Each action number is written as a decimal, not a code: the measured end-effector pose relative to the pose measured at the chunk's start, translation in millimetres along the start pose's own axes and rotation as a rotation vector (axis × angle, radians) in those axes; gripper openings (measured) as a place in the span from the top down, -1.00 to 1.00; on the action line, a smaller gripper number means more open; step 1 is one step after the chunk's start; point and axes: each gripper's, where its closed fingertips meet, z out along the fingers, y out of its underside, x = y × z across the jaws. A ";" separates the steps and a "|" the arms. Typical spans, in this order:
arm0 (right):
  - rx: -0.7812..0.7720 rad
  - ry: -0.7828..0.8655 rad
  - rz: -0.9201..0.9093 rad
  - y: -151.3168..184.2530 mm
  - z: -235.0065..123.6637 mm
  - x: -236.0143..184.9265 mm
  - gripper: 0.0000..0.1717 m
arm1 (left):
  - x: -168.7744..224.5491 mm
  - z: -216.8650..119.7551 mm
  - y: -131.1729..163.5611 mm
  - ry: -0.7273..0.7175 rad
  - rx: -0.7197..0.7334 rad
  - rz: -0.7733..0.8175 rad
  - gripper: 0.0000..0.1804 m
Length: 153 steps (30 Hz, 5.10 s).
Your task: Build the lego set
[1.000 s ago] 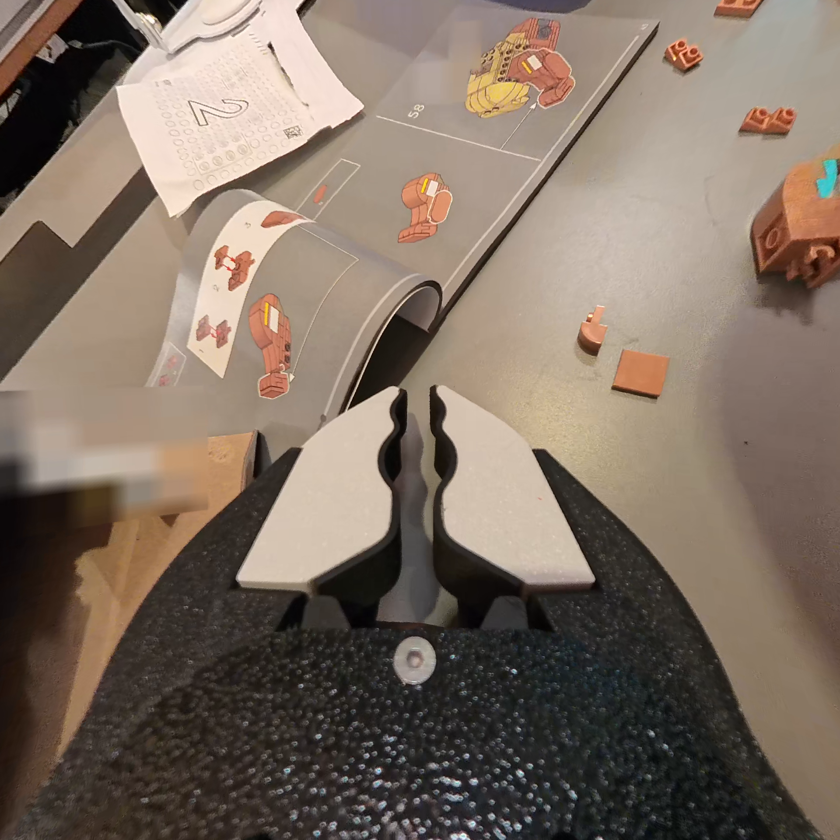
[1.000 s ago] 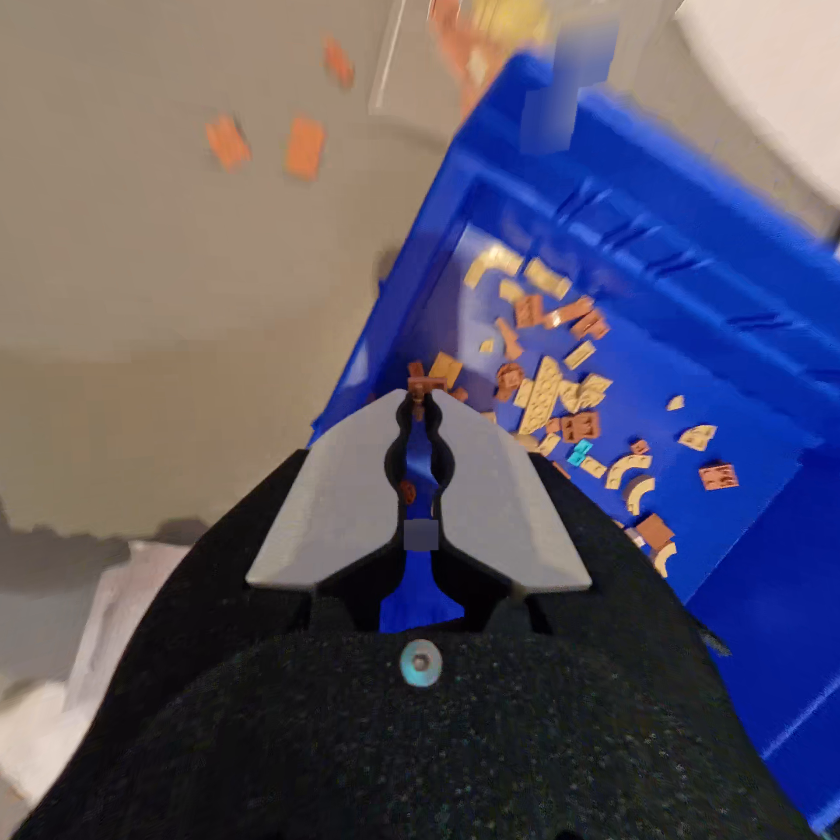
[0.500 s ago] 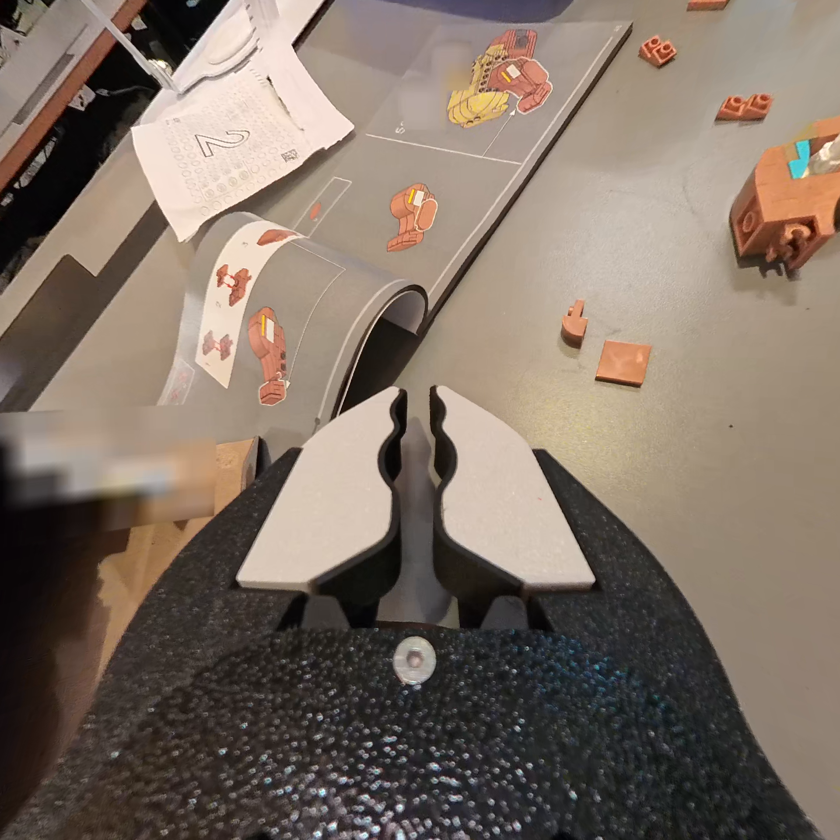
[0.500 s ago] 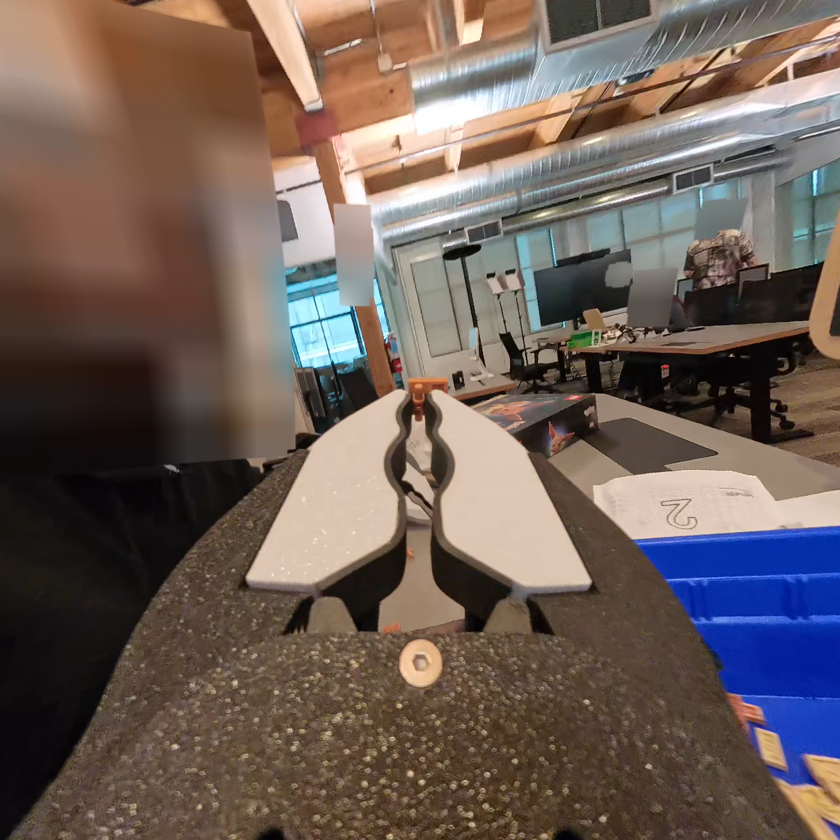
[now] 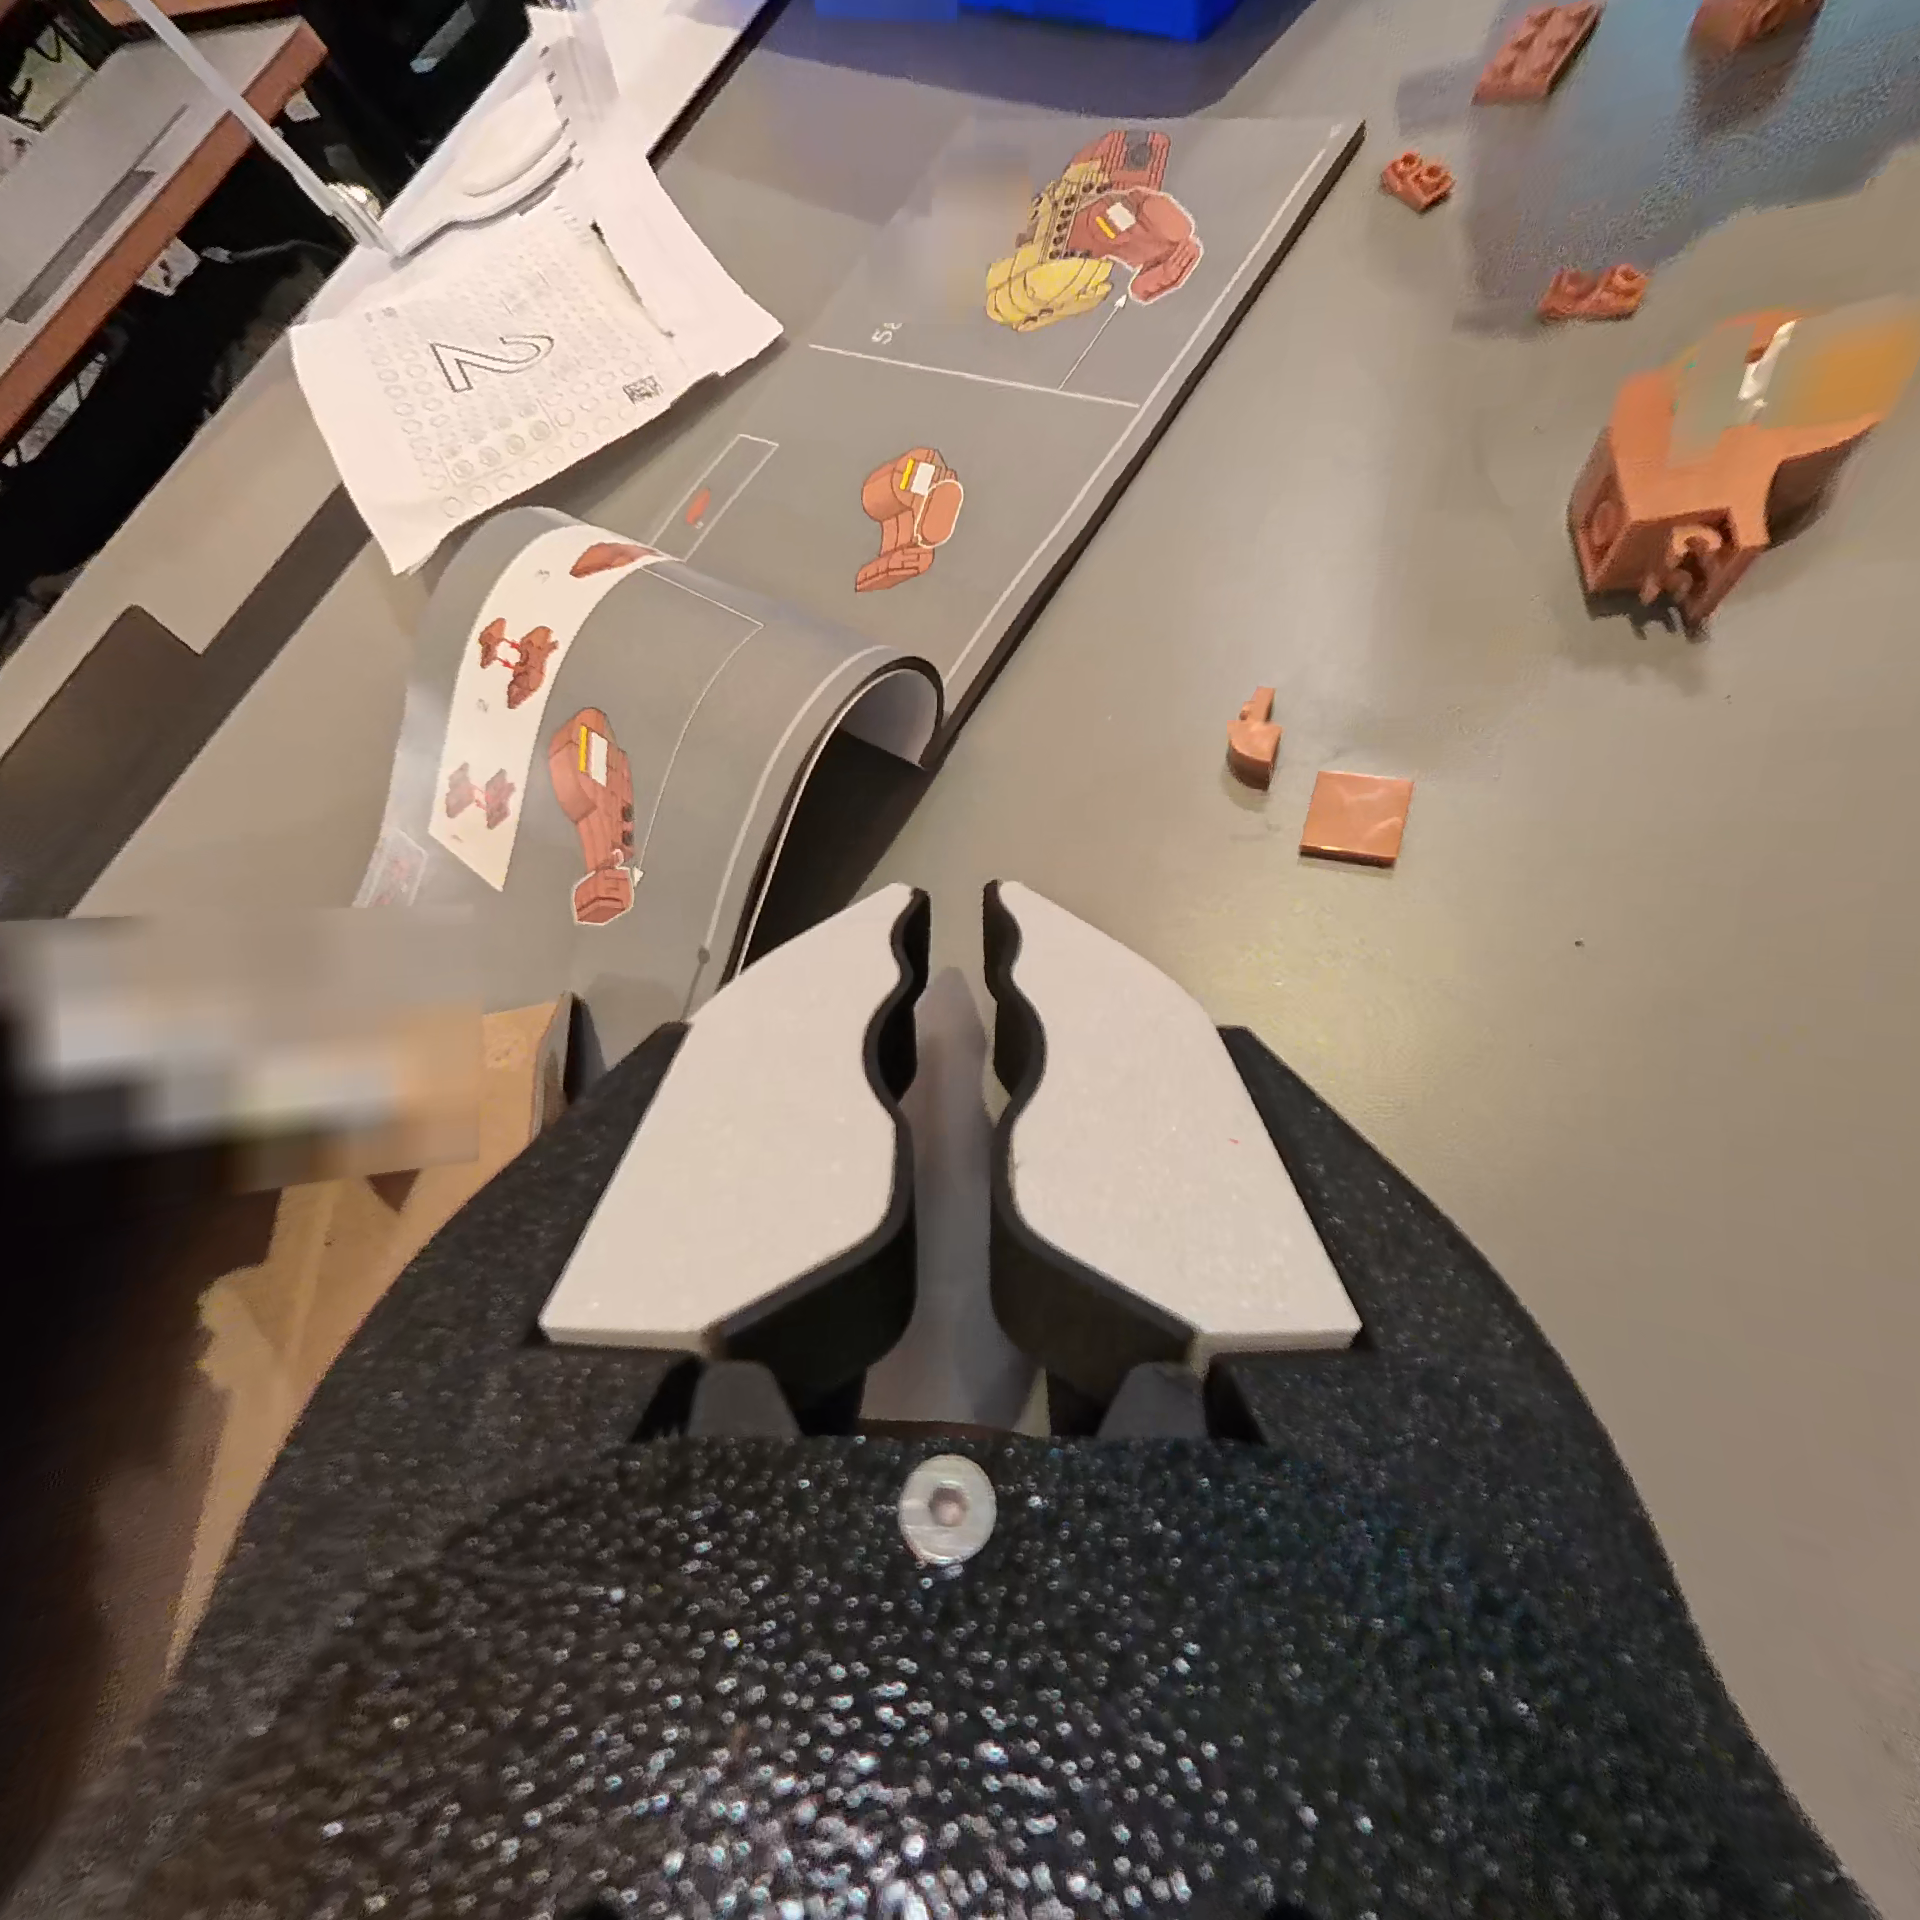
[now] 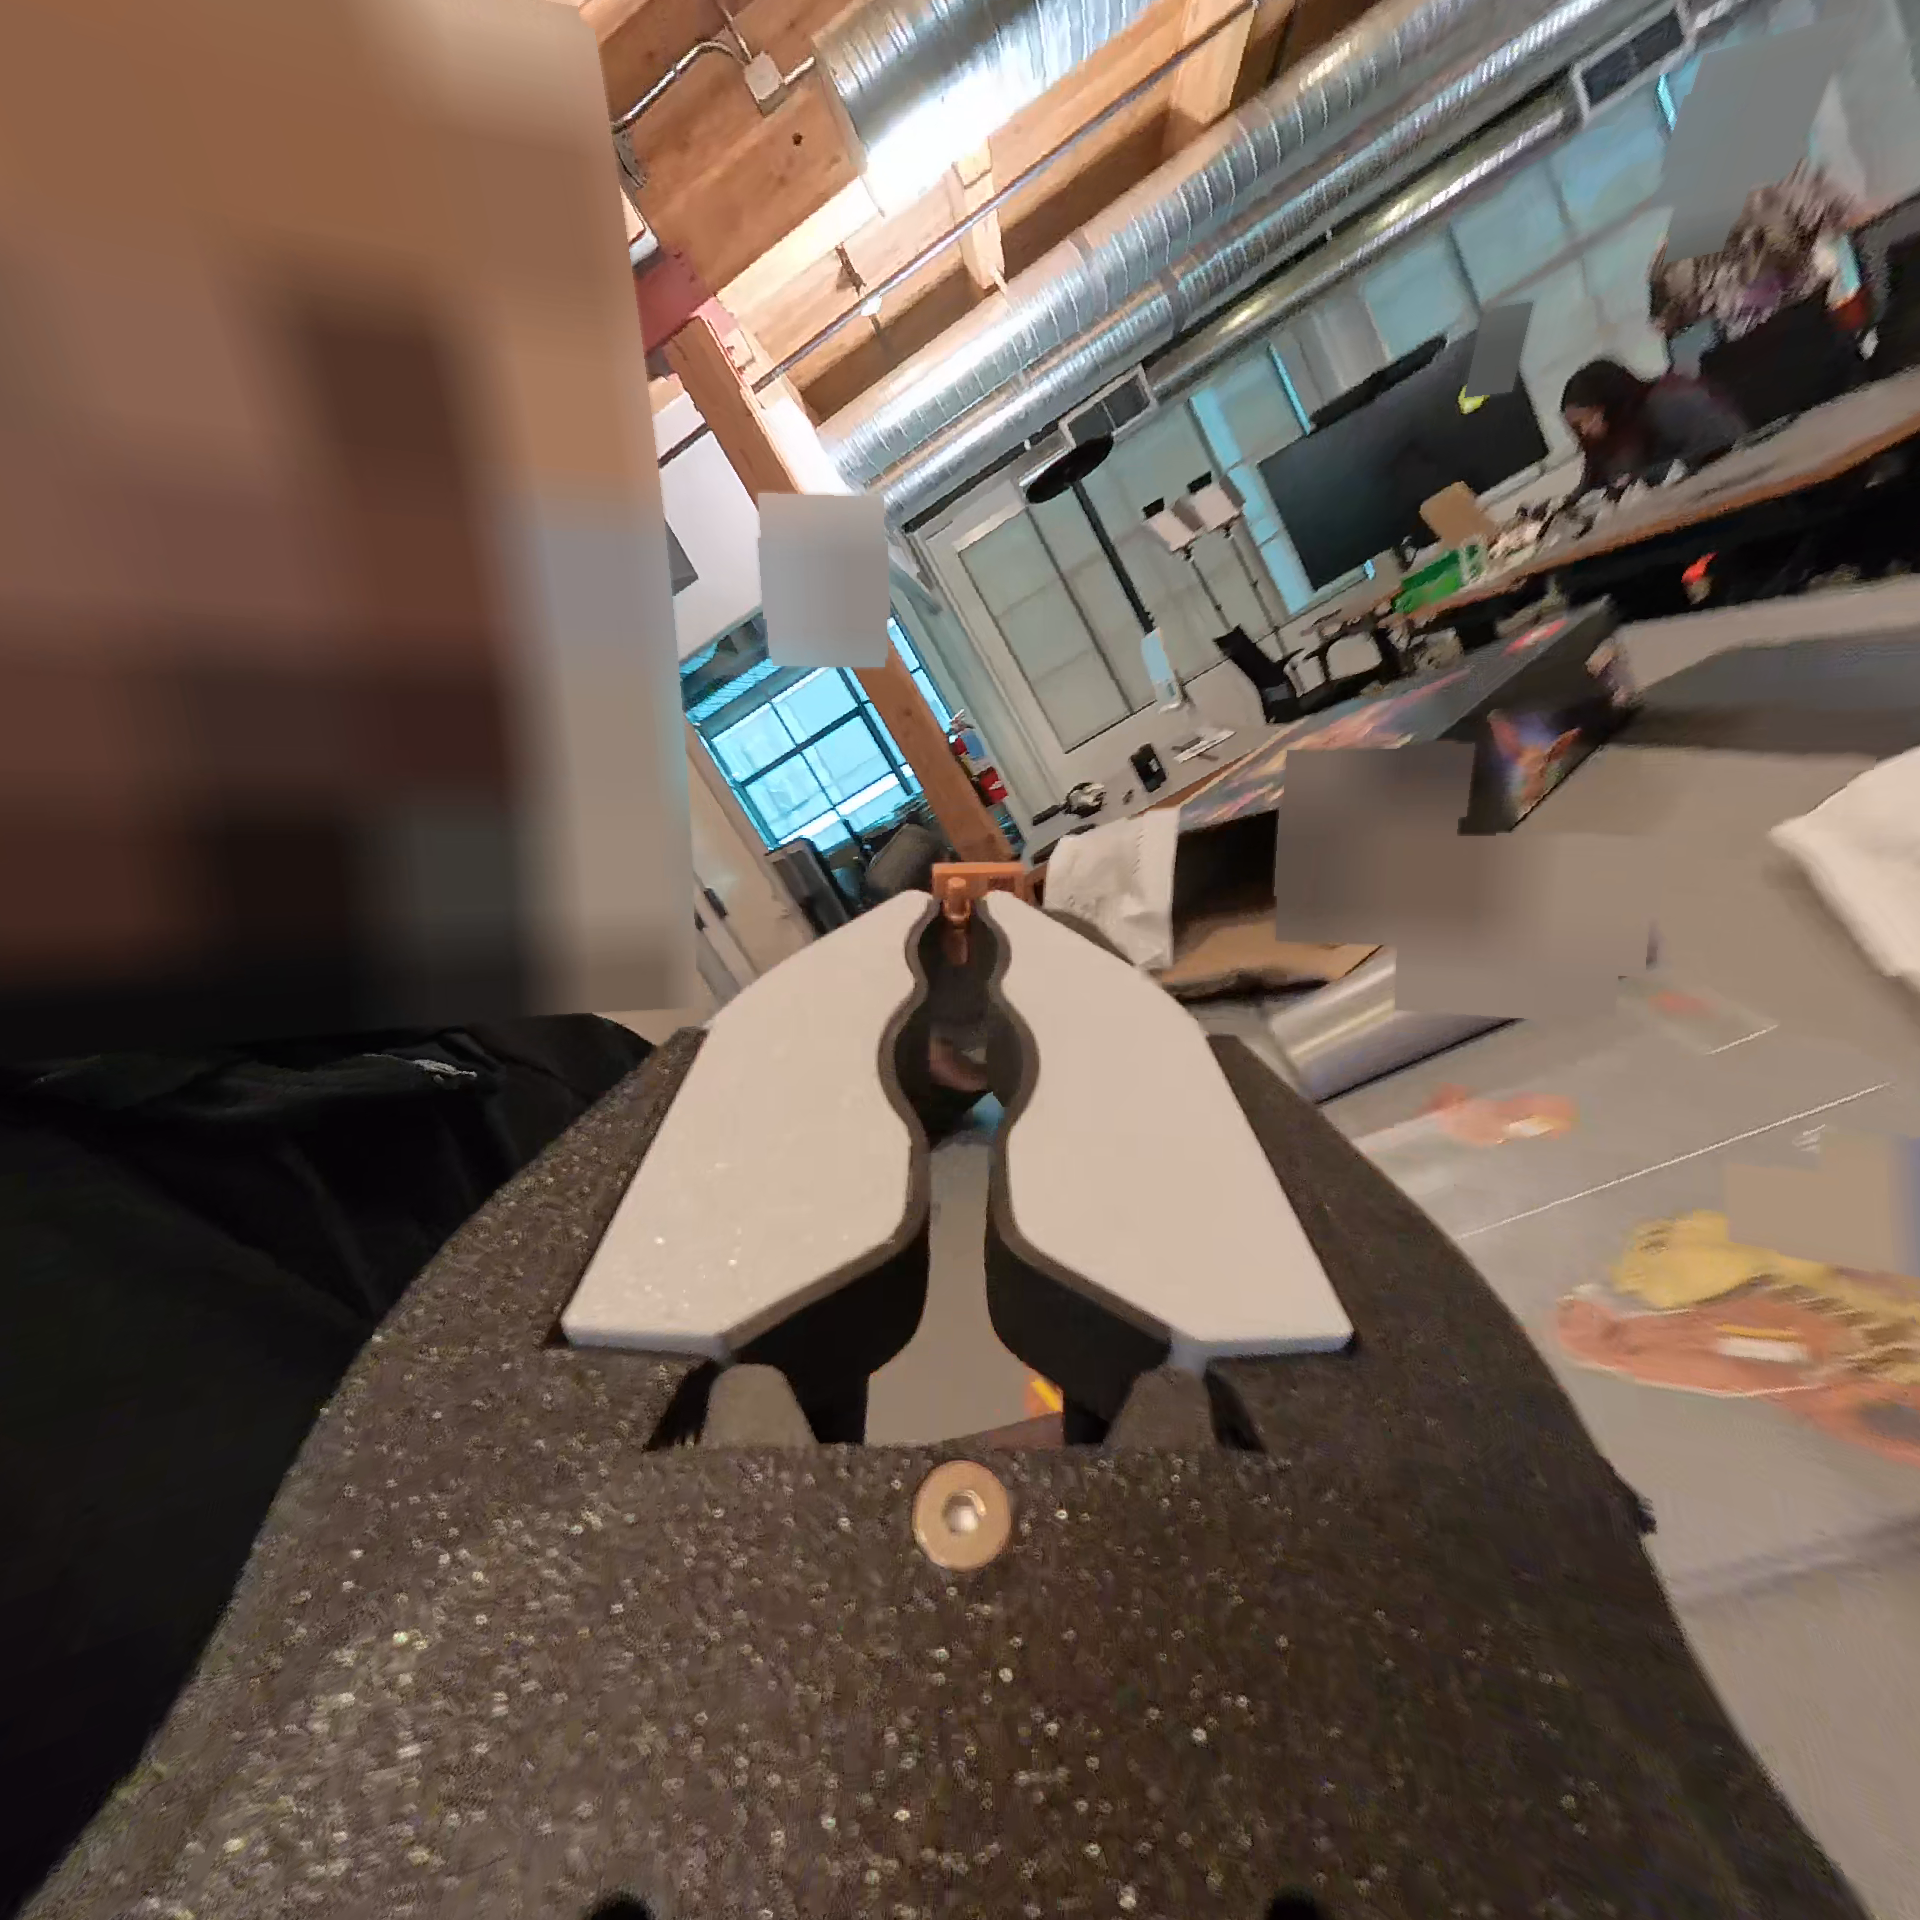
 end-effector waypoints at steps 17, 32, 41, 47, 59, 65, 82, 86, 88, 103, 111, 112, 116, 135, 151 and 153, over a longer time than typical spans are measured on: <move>-0.066 0.097 0.191 61.7 34.0 17.2 0.95 | 9.7 -22.4 -26.4 0.075 0.164 -0.073 0.90; -0.088 -0.032 0.480 87.9 67.3 -10.0 0.94 | 42.4 -38.9 -73.2 0.176 0.462 0.039 0.76; -0.114 -0.095 0.560 104.8 84.8 -28.8 0.94 | 77.3 -57.2 -96.1 0.208 0.648 0.238 0.61; -0.140 -0.056 0.583 113.1 85.4 -22.9 0.95 | 83.8 -61.9 -103.8 0.195 0.699 0.269 0.62; -0.238 0.011 0.490 123.4 83.3 -19.3 0.84 | 90.9 -59.0 -95.7 0.235 0.650 0.316 0.82; -0.323 0.155 0.286 112.9 62.8 -2.3 0.67 | 58.2 -33.4 -47.7 0.221 0.299 0.247 0.82; -0.506 0.264 0.029 125.9 22.3 12.9 0.69 | 55.8 -12.5 -2.8 0.309 0.020 0.091 0.69; -0.487 0.257 0.045 123.9 20.8 12.4 0.70 | 49.1 -13.1 -4.7 0.292 0.035 0.042 0.69; -0.481 0.256 0.052 123.4 20.5 12.6 0.71 | 46.3 -12.7 -4.2 0.288 0.030 0.018 0.69; -0.456 0.248 0.109 120.2 20.0 15.9 0.72 | 38.0 -11.3 0.1 0.282 -0.001 -0.080 0.71; -0.453 0.251 0.114 119.9 19.7 16.6 0.73 | 37.6 -11.1 0.4 0.278 -0.003 -0.080 0.71; -0.452 0.251 0.115 119.8 19.6 16.8 0.73 | 37.6 -11.0 0.4 0.277 -0.003 -0.081 0.71; -0.449 0.255 0.117 119.2 19.3 17.5 0.73 | 37.4 -10.8 0.4 0.277 -0.004 -0.082 0.71; -0.454 0.288 0.117 119.7 17.9 22.0 0.76 | 37.0 -10.9 0.4 0.277 -0.003 -0.088 0.71; -0.458 0.287 0.120 119.9 18.0 22.4 0.77 | 36.6 -11.5 0.2 0.275 0.001 -0.090 0.71; -0.458 0.288 0.122 119.9 18.0 22.7 0.77 | 36.2 -12.0 -0.3 0.275 0.006 -0.093 0.71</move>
